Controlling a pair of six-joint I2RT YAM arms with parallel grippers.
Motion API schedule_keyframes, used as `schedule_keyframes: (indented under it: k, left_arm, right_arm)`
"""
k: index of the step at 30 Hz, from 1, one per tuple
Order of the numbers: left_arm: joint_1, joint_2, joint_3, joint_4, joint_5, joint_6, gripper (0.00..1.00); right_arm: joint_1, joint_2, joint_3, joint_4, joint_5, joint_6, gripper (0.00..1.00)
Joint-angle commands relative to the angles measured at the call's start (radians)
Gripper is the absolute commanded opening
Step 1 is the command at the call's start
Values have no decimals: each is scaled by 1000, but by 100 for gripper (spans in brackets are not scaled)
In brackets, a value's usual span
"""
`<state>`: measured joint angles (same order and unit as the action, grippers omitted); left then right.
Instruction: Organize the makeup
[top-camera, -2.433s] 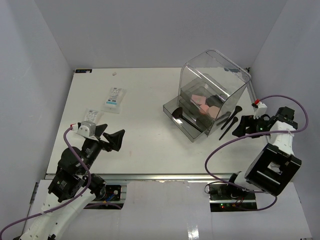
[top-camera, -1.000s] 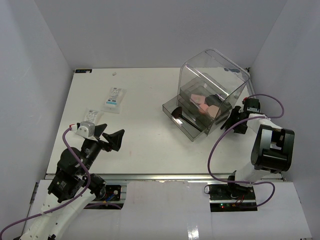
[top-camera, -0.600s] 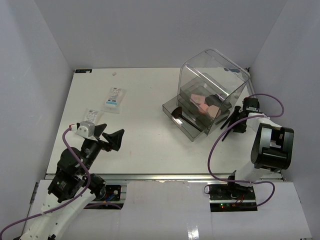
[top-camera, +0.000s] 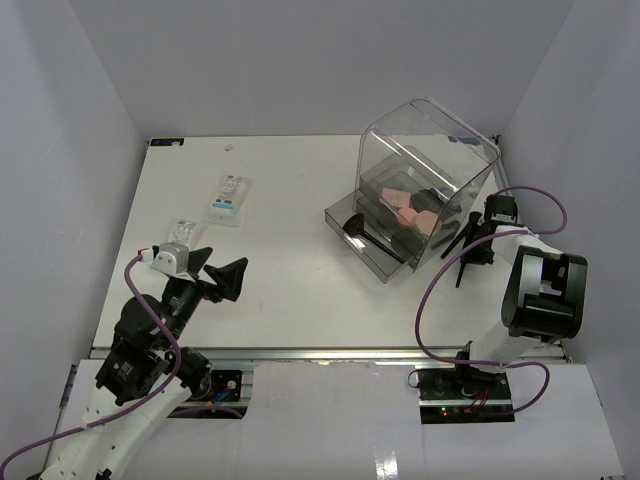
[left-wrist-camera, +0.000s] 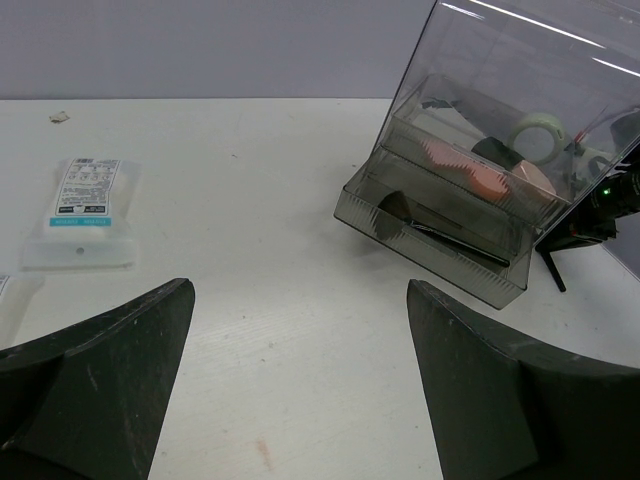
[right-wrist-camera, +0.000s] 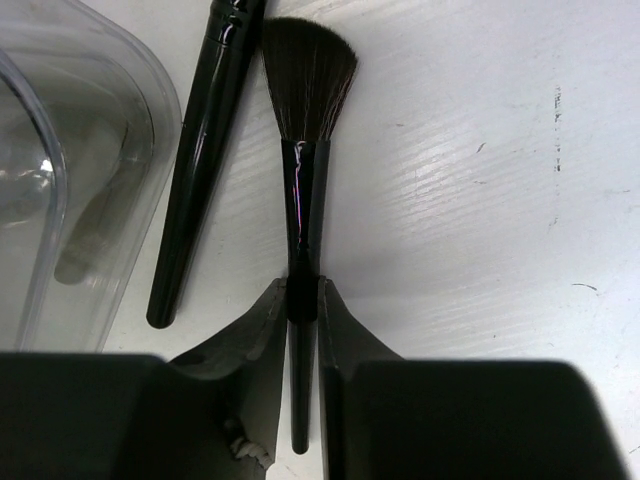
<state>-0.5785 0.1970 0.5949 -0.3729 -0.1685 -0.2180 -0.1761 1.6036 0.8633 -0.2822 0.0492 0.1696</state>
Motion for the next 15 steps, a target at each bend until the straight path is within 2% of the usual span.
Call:
schedule_keyframes:
  k: [1,5,10,15]
  left_arm:
    - [5,-2,-10,12,-6,3,98]
    - [5,-4,-13,14,-8,2,98]
    - [5,-5,-12,14,-11,3,98]
    - [5,-2,-12,12,-10,3,98]
  right_arm:
    - [-6,4,-43,51,-6,-21,12]
    - [-26,-44,-55,55,-34,-28,9]
    - [-73,-230,-117,97,-119,-66,8]
    - [-217,-425,-155,98,-302,-103,8]
